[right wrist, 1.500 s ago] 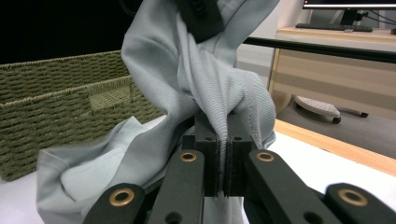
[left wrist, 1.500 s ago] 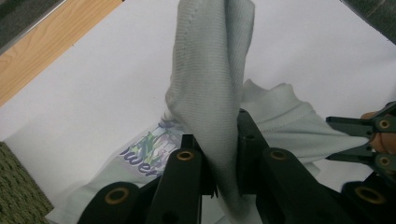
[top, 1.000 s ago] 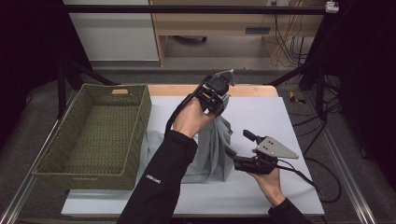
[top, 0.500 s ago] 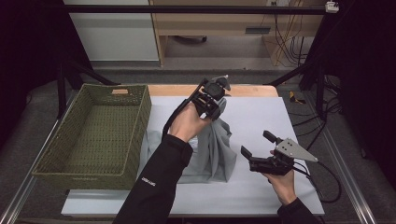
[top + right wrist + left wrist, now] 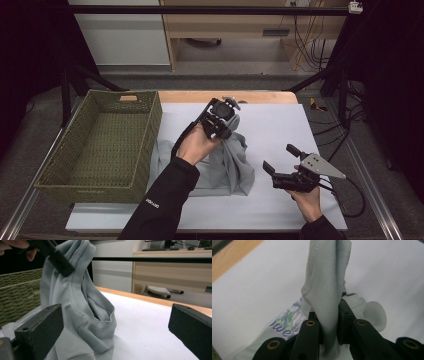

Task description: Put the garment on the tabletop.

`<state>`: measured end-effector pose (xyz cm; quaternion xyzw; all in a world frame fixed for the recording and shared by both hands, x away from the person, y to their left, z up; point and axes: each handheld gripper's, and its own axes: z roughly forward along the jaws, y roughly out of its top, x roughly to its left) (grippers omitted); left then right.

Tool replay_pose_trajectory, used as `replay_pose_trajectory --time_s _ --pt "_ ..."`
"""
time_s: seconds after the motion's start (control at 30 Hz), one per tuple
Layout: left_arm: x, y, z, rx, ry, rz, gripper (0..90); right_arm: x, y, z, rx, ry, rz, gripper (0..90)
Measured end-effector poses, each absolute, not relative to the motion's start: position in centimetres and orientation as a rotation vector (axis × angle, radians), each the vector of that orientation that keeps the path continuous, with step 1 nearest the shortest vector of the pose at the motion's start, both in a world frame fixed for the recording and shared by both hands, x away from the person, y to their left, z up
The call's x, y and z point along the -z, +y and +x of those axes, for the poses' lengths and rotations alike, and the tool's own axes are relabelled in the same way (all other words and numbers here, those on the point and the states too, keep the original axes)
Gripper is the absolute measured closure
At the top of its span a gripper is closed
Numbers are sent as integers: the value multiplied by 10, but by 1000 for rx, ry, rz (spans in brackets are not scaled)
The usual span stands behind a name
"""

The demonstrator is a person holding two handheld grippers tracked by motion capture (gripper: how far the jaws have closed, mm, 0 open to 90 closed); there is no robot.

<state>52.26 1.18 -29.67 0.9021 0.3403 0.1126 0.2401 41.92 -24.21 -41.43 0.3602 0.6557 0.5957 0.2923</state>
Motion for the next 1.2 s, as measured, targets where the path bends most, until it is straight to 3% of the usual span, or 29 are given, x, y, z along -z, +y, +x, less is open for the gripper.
replay_pose_trajectory --time_s 0.43,0.47,0.5,0.53,0.63,0.67,0.7,0.93,1.2 --pt "338 14 516 -287 918 2449 765 421 -250 415 -1587 1749 977 5" --pt "338 14 516 -286 911 2450 743 421 -251 416 -1588 1749 972 5" --pt "337 14 515 -296 916 2422 660 420 -251 415 -1604 1743 982 5" --pt "335 14 516 -297 909 2413 660 420 -251 415 -1604 1743 982 5" --pt "325 16 514 -316 872 2356 407 421 -251 415 -1590 1755 978 5" --pt "323 17 513 -314 864 2341 407 421 -251 415 -1590 1755 978 5" --pt "319 18 510 -335 862 2296 322 422 -250 416 -1594 1758 966 5" --pt "305 30 498 -450 834 2141 145 422 -248 416 -1611 1759 990 5" --pt "308 51 476 -539 768 1935 103 422 -248 417 -1602 1769 991 5"
